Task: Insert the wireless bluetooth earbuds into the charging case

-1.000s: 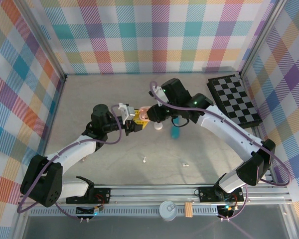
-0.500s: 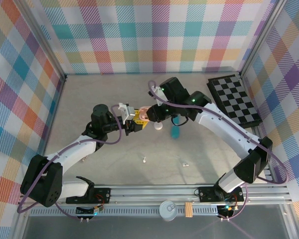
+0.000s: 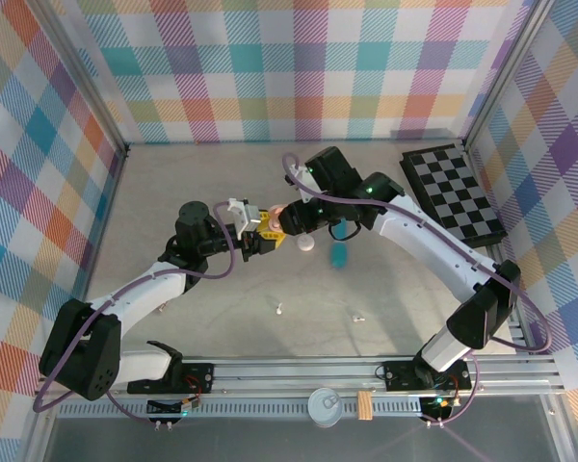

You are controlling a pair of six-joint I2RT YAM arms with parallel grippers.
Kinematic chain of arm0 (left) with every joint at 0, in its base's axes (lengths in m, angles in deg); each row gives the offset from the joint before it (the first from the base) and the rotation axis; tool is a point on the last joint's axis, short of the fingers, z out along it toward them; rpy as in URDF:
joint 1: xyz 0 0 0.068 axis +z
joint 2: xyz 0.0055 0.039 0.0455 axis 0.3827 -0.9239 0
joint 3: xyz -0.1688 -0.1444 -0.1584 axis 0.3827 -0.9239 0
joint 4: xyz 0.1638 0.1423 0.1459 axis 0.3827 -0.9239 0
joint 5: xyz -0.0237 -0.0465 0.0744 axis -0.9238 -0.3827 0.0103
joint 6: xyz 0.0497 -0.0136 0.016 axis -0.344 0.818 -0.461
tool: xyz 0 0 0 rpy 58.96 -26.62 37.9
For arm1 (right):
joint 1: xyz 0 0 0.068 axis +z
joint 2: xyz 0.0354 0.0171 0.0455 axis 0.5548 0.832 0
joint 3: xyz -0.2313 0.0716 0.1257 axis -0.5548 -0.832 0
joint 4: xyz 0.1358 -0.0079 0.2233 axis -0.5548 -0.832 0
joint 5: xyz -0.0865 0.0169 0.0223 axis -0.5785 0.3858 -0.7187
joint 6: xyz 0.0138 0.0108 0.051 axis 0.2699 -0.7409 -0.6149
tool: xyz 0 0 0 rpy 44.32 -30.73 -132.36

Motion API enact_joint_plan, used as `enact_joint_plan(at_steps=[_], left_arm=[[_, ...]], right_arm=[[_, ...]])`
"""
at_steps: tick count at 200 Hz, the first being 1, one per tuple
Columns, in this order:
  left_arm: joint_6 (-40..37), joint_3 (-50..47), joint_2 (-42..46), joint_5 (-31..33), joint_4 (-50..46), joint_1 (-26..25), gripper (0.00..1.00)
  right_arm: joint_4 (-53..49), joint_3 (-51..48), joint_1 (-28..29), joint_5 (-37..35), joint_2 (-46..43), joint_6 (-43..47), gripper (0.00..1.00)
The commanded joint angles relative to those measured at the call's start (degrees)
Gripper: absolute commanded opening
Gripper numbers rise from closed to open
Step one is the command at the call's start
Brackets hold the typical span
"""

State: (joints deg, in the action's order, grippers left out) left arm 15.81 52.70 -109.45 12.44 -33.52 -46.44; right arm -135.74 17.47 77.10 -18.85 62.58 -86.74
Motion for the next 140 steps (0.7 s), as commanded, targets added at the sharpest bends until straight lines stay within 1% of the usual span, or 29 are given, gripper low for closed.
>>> enact_joint_plan(at_steps=[1, 19, 38, 61, 79, 90, 109, 140], left_arm=[[0.15, 0.34, 0.69, -1.36, 4.28, -0.4, 0.27], [0.24, 0.39, 0.53, -1.41, 4.61, -0.4, 0.27], [0.28, 0.33, 0.59, -1.73, 5.17, -0.4, 0.27], [-0.33, -0.43, 0.98, -1.27, 6.36, -0.4, 0.27], [-0.93, -0.47, 1.12, -1.44, 5.75, -0.4, 0.27], [-0.99, -0.46, 1.0, -1.55, 5.66, -0.4, 0.27], [-0.76, -0.32, 0.79, -1.98, 5.88, -0.4, 0.27], [-0.02, 0.05, 0.86, -0.96, 6.27, -0.4, 0.27]], right_arm=[[-1.32, 0.65, -0.39, 0.35, -2.61, 0.48, 0.5], [1.22, -1.71, -0.48, 2.0, -6.11, 1.09, 0.55], [5.27, -3.72, -1.24, 3.32, -8.74, -1.22, 0.64], [8.22, -2.57, -2.13, 2.63, -7.1, -5.62, 0.72], [9.81, -0.01, -2.36, 3.77, -4.06, -7.47, 0.78], [9.29, 2.24, -2.58, 4.03, -1.71, -8.48, 0.8], [6.1, 6.19, -3.64, 3.4, 2.56, -10.32, 0.8], [4.78, 5.84, -4.21, 3.62, 4.35, -10.9, 0.77]])
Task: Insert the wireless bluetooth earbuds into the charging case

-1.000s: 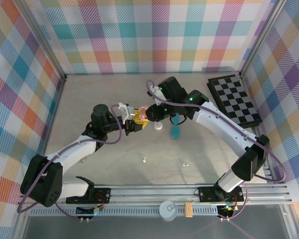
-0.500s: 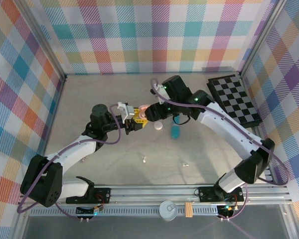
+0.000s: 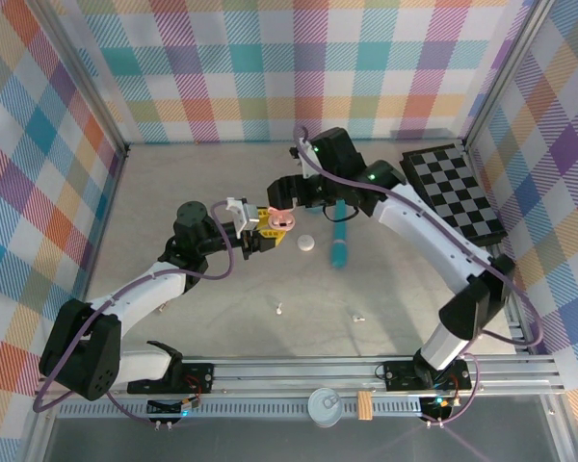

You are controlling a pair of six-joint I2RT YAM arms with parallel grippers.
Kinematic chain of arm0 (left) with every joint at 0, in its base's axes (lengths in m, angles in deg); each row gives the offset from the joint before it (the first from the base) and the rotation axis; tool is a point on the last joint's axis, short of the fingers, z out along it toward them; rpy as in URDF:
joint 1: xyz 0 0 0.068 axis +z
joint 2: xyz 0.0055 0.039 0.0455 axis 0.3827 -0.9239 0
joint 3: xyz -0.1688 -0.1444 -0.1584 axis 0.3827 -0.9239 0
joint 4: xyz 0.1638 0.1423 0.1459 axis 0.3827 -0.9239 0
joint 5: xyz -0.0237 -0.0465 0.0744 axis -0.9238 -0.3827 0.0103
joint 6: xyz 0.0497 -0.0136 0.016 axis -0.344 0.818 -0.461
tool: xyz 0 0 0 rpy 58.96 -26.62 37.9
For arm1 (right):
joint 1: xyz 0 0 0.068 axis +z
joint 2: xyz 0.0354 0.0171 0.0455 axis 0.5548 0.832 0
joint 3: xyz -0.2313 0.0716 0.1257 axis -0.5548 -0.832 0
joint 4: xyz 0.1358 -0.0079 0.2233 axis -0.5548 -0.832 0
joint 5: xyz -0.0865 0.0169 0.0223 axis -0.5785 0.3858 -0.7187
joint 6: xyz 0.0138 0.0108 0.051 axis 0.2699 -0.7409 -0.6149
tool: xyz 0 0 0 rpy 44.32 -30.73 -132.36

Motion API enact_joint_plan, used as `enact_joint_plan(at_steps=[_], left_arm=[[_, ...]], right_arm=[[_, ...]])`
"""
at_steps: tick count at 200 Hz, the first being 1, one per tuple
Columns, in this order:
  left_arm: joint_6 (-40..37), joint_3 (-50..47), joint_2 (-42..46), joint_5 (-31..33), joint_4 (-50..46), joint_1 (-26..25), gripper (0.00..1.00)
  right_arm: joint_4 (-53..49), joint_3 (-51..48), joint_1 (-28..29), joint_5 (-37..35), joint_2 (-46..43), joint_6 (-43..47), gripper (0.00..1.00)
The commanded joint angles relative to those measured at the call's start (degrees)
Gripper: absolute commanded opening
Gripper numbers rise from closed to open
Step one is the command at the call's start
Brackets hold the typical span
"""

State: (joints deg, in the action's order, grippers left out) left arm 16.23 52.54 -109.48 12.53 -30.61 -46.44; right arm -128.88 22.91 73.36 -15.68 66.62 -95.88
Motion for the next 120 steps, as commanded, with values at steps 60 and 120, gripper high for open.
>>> enact_joint_plan(at_steps=[60, 120], left_arm=[[4.17, -0.51, -0.69, 2.6, 10.86, -0.4, 0.27], [8.66, -0.93, 0.18, 5.02, 17.0, -0.49, 0.27]], right_arm=[[4.76, -9.94, -1.05, 3.2, -8.77, -6.98, 0.83], [33.67, -28.31, -8.78, 24.33, -16.81, -29.26, 0.87]])
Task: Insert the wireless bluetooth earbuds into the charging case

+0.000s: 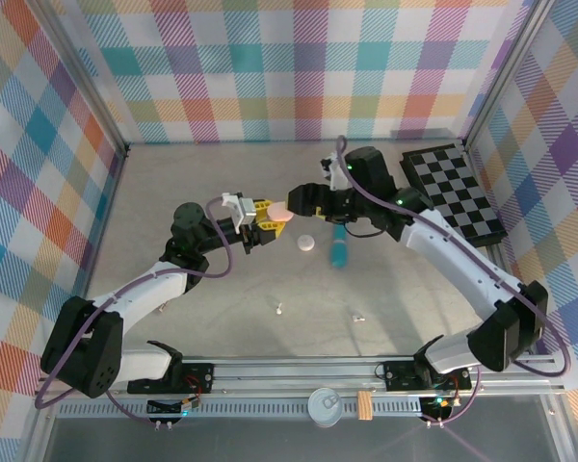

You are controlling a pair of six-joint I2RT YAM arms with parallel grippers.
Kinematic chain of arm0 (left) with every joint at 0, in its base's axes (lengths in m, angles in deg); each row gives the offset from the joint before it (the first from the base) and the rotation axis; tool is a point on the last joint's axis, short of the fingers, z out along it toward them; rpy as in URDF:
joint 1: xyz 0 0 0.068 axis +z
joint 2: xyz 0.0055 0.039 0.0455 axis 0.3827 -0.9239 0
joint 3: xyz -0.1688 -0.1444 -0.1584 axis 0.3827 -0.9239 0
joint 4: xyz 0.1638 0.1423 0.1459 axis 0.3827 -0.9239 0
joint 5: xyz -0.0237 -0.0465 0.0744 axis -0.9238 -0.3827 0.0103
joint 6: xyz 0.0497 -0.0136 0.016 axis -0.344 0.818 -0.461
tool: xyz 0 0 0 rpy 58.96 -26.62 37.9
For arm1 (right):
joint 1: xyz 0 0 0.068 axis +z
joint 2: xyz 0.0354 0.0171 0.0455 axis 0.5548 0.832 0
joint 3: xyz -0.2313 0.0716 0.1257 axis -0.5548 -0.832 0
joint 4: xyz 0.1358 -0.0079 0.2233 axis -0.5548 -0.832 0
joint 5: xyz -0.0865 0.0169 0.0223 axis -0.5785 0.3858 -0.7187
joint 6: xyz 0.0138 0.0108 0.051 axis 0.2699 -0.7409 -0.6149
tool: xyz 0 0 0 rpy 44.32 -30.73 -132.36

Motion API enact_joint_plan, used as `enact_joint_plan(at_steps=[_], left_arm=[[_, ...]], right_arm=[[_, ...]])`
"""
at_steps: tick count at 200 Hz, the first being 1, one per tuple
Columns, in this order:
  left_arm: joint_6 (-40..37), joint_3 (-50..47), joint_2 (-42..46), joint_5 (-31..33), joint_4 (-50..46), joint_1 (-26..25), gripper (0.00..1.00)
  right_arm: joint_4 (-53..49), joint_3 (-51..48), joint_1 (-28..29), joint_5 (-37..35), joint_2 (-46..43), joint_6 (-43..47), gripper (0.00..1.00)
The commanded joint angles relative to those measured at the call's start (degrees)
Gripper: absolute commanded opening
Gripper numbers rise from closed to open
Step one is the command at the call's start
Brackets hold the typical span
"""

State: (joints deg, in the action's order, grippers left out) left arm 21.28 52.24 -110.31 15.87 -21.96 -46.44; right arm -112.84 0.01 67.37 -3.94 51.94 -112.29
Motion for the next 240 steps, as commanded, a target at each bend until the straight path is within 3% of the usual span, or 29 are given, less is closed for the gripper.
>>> enact_joint_plan(at_steps=[1, 23, 73, 149, 171, 197, 206, 230, 240], left_arm=[[3.9, -0.62, 0.96, 1.76, 8.69, -0.49, 0.27], [8.14, -0.63, -1.32, 3.25, 15.44, -0.49, 0.27], [13.38, 1.25, -4.39, 1.82, 22.89, -0.52, 0.27], [13.66, 1.04, -5.09, 0.55, 22.95, -0.58, 0.27], [12.62, 1.13, -5.06, 0.57, 21.5, -0.59, 0.27], [10.86, 0.95, -4.6, 1.11, 19.02, -0.58, 0.29], [10.22, 1.02, -4.29, 1.37, 17.49, -0.57, 0.37], [6.23, 0.33, -2.62, 2.46, 11.44, -0.62, 0.86], [4.65, -0.54, -1.72, 3.57, 9.61, -0.7, 0.98]], right_arm=[[18.3, -5.67, -2.89, 13.16, -2.14, -13.33, 0.87], [29.7, -9.14, -3.27, 21.05, -1.08, -20.89, 0.84], [46.45, -13.92, -3.17, 24.28, 1.73, -32.58, 0.73], [54.68, -13.75, -2.94, 26.04, 6.24, -39.48, 0.37], [54.72, -13.92, -2.94, 25.95, 6.31, -39.69, 0.26], [51.01, -14.1, -3.06, 23.68, 5.23, -36.74, 0.19], [48.26, -14.03, -3.32, 22.42, 4.52, -34.46, 0.19], [37.98, -13.62, -4.36, 17.58, 2.15, -26.52, 0.18], [33.13, -13.67, -5.09, 14.68, 1.43, -22.78, 0.19]])
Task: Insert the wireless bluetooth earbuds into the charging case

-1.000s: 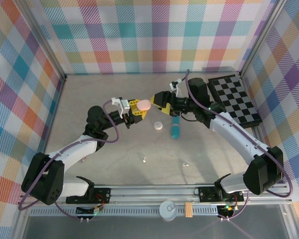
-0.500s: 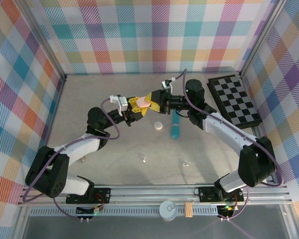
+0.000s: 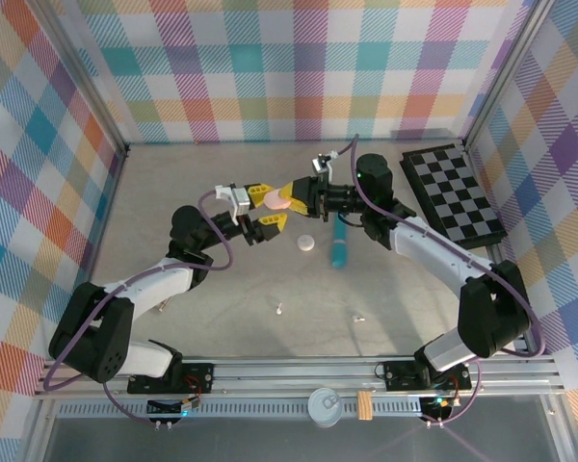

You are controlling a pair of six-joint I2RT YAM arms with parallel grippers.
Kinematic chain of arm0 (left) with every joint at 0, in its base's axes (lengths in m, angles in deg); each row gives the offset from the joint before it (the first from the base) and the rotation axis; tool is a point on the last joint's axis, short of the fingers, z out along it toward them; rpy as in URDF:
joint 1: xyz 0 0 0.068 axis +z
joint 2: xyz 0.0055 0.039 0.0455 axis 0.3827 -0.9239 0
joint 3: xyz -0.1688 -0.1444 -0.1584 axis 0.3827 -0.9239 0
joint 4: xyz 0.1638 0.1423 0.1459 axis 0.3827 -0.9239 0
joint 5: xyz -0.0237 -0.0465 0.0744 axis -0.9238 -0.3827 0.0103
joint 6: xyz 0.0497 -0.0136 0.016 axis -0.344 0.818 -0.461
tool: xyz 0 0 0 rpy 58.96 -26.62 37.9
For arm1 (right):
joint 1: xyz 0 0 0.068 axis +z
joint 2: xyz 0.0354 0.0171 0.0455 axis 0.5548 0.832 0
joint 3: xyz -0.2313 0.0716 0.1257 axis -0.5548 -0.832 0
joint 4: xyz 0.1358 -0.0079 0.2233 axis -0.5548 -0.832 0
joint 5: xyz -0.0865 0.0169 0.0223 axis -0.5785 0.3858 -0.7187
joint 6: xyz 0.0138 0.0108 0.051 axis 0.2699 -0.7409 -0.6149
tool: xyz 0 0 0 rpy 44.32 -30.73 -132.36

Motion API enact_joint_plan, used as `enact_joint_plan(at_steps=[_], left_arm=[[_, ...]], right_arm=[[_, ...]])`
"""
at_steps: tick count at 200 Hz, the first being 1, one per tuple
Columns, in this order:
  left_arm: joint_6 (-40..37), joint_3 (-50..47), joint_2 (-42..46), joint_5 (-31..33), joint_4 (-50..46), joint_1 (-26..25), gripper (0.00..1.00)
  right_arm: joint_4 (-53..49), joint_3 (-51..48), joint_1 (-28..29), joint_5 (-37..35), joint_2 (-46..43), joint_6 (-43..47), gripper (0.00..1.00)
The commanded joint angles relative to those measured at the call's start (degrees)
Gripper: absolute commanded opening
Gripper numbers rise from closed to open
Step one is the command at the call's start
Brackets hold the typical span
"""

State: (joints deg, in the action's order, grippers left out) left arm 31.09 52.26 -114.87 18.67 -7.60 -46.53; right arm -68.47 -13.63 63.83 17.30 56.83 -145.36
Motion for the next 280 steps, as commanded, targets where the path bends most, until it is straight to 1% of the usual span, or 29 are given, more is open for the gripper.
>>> enact_joint_plan(at_steps=[1, 4, 9, 17, 29, 43, 57, 83, 102, 122, 133, 153, 204, 213, 221, 234, 235, 236, 237, 238, 244, 247, 255, 265, 280], left_arm=[[-5.4, -0.65, 2.89, 0.84, -4.95, -0.6, 0.99], [-5.9, -0.84, 3.1, 1.01, -5.38, -0.58, 1.0], [-6.98, -1.19, 3.4, 1.41, -6.8, -0.58, 1.0], [-8.7, -1.61, 3.73, 2.21, -9.27, -0.65, 1.0], [-11.74, -1.83, 3.93, 3.66, -13.71, -1.28, 1.0], [-14.39, -2.13, 3.52, 6.61, -16.8, -3.04, 1.0], [-15.28, -2.07, 2.36, 8.97, -18.45, -5.0, 1.0], [-16.29, -1.79, -0.41, 10.03, -19.99, -8.48, 1.0], [-16.56, -1.49, -2.53, 9.83, -20.44, -10.33, 1.0], [-18.21, -0.67, -4.83, 10.95, -22.18, -11.81, 1.0], [-19.34, -0.16, -5.76, 11.3, -23.23, -12.48, 1.0], [-20.04, 0.56, -6.92, 10.94, -24.14, -13.12, 1.0], [-20.8, 1.81, -8.41, 10.81, -25.87, -13.89, 1.0], [-20.53, 1.89, -8.4, 11.12, -25.88, -13.93, 1.0], [-20.4, 1.89, -8.34, 11.4, -25.81, -13.93, 1.0], [-19.79, 1.9, -8.29, 12.38, -25.84, -13.94, 1.0], [-19.74, 1.85, -8.26, 12.57, -25.86, -13.94, 1.0], [-19.68, 1.88, -8.2, 12.71, -25.83, -13.94, 1.0], [-19.56, 1.89, -8.21, 12.91, -25.86, -13.89, 1.0], [-19.45, 1.85, -8.17, 13.06, -25.78, -13.92, 1.0], [-18.63, 1.93, -8.2, 14.92, -25.79, -13.94, 1.0], [-18.18, 2.01, -8.14, 16.09, -25.86, -13.9, 1.0], [-17.44, 2.33, -8.21, 19.09, -26.78, -13.77, 1.0], [-16.53, 3.48, -8.42, 22.19, -29.54, -13.44, 1.0], [-12.94, 5.56, -9.46, 26.5, -33.39, -12.43, 1.0]], right_arm=[[-11.24, -0.03, -1.55, -6.57, -3.46, 10.29, 0.19], [-13.17, -0.11, -1.83, -7.93, -3.61, 11.71, 0.19], [-15.25, -0.39, -2.43, -9.54, -3.77, 13.15, 0.19], [-16.72, -1.52, -3.44, -11.5, -3.89, 14.66, 0.19], [-16.66, -4.07, -5.72, -13.76, -3.91, 14.91, 0.19], [-14.32, -7.41, -8.5, -14.55, -3.44, 13.82, 0.18], [-12.44, -10.5, -11.82, -15.47, -2.32, 12.62, 0.18], [-9.84, -14.24, -17.56, -16.39, -0.03, 11.1, 0.17], [-10.7, -15.3, -20.75, -18.61, 1.3, 13.52, 0.17], [-11.65, -16.25, -24.24, -21.14, 3.63, 16.62, 0.17], [-12.98, -16.37, -25.65, -23.06, 5.19, 17.92, 0.17], [-12.16, -16.89, -28.0, -23.82, 8.33, 19.03, 0.17], [-10.37, -16.19, -29.32, -24.95, 15.29, 20.02, 0.18], [-10.11, -16.02, -29.35, -24.91, 16.18, 20.13, 0.22], [-10.31, -16.0, -29.5, -25.12, 16.49, 20.35, 0.29], [-11.29, -16.05, -29.69, -25.96, 15.95, 21.2, 0.45], [-11.5, -16.03, -29.69, -26.09, 15.7, 21.39, 0.47], [-11.5, -16.03, -29.69, -26.09, 15.7, 21.39, 0.47], [-11.88, -15.98, -29.71, -26.37, 15.49, 21.55, 0.49], [-11.88, -15.98, -29.71, -26.37, 15.49, 21.55, 0.49], [-13.18, -16.04, -29.77, -27.37, 14.18, 22.28, 0.57], [-13.44, -16.14, -29.73, -27.7, 13.7, 22.54, 0.59], [-15.4, -16.37, -29.72, -29.35, 11.47, 23.69, 0.67], [-18.34, -16.35, -29.72, -31.3, 8.3, 25.48, 0.73], [-23.07, -16.2, -29.69, -34.13, 3.62, 27.65, 0.8]])
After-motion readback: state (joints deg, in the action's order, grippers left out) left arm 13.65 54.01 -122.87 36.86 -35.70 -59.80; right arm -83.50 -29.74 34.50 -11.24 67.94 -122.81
